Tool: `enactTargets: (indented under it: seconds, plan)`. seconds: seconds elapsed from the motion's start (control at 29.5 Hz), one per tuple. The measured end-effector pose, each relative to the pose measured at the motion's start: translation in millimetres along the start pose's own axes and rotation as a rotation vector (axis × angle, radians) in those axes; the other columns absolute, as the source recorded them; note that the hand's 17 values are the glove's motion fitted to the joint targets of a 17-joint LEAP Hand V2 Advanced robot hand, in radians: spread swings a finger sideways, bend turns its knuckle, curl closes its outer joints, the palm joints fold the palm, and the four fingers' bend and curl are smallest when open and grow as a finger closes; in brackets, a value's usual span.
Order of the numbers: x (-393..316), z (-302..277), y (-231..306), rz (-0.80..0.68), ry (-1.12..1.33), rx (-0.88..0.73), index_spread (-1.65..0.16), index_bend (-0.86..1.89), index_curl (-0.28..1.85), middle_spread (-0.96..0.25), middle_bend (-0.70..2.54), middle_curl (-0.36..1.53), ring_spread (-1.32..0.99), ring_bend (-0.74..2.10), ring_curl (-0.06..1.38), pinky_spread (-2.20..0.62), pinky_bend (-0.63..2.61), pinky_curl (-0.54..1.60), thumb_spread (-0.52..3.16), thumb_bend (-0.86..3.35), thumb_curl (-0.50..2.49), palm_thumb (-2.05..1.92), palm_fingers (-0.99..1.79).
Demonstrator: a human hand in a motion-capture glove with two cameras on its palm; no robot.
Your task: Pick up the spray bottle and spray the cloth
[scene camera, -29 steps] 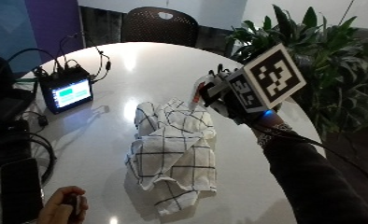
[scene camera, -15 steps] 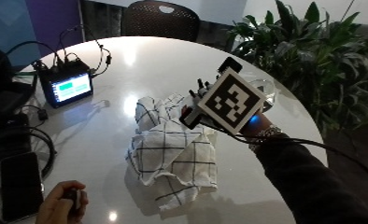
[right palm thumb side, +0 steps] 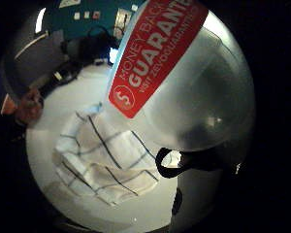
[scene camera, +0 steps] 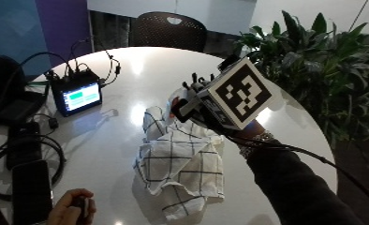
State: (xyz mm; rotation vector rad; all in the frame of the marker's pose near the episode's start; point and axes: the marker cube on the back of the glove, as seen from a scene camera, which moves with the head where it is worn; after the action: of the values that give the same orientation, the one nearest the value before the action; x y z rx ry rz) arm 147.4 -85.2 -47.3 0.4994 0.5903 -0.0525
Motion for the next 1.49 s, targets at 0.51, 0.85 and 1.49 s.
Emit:
enactTargets:
  seconds: [0.51,0.85,1.49]
  plan:
    - [-44.0,-46.7,-47.0,0.28,-0.506,0.215,-0.27,0.18,0.56,-0.2,0.58,0.58,-0.19,0.73,0.48,-0.31,0.67,0.44,1.08,-0.02,0.6,0.81,1.33]
    - [-80.6,-35.9,-75.5,0.593,-1.318,0.307,-0.27,0.18,0.56,-0.19,0.58,0.58,-0.19,0.73,0.48,-0.3,0.67,0.44,1.11,-0.01,0.6,0.82,1.33]
    - [-154.3,17.4,-69.7,0.281,-1.733,0.106,-0.27,0.18,0.55,-0.18,0.57,0.58,-0.18,0.73,0.49,-0.29,0.66,0.44,1.14,-0.02,0.58,0.82,1.32]
